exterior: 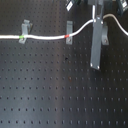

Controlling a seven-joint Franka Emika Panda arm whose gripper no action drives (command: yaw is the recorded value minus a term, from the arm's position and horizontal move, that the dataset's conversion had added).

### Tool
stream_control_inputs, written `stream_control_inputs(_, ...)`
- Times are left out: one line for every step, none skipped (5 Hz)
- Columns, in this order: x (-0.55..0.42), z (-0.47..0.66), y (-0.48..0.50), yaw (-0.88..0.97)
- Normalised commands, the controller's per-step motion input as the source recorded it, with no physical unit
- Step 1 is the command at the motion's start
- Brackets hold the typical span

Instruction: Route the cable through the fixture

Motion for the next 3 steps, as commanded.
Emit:
stream_control_inputs(0.071, -0.37, 0.113, 0.12)
stream_control_inputs(0.093, -0.53, 0.133, 0.2)
stream_control_inputs(0.244, 0.0, 0.198, 0.46)
